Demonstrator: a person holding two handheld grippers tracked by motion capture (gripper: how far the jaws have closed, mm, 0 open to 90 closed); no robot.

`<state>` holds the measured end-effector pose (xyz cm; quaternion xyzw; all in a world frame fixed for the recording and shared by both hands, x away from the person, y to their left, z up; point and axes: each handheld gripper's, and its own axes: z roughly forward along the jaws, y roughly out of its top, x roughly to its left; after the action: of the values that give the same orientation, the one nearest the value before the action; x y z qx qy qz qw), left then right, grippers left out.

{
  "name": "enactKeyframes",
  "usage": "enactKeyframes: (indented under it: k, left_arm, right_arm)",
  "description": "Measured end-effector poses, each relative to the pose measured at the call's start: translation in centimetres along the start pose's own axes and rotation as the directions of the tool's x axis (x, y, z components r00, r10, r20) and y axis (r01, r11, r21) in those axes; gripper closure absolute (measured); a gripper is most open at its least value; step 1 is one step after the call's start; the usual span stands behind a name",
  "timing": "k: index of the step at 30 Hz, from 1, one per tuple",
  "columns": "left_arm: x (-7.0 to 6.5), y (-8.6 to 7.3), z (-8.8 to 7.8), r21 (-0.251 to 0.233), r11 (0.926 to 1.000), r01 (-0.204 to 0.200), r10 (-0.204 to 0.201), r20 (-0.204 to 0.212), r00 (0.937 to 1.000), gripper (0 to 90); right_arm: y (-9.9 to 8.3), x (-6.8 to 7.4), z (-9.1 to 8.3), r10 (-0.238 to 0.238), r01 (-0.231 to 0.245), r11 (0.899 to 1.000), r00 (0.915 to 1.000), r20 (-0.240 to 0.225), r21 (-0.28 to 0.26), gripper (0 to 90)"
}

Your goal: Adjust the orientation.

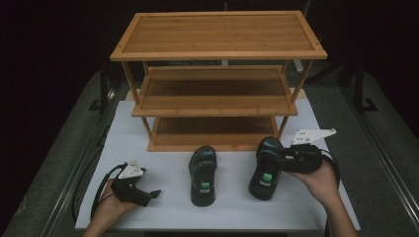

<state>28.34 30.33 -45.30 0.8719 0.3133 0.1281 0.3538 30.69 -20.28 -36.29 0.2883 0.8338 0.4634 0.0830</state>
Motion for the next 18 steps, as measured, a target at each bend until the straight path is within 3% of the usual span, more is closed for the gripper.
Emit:
enactKeyframes:
  k: [8, 18]
  left_arm:
    - [0.0, 0.0, 0.0, -0.002, 1.0, 0.001, -0.001, -0.001, 1.0, 1.5]
    - [0.0, 0.0, 0.0, -0.002, 1.0, 0.002, -0.002, -0.001, 1.0, 1.5]
  right_arm:
    - [1.7, 0.7, 3.4, -0.062, 0.065, 0.998, 0.9929, -0.101, 0.024, 67.1]
    - [2.8, 1.7, 7.6, -0.109, 0.126, 0.99, 0.9735, -0.201, 0.07, 67.1]
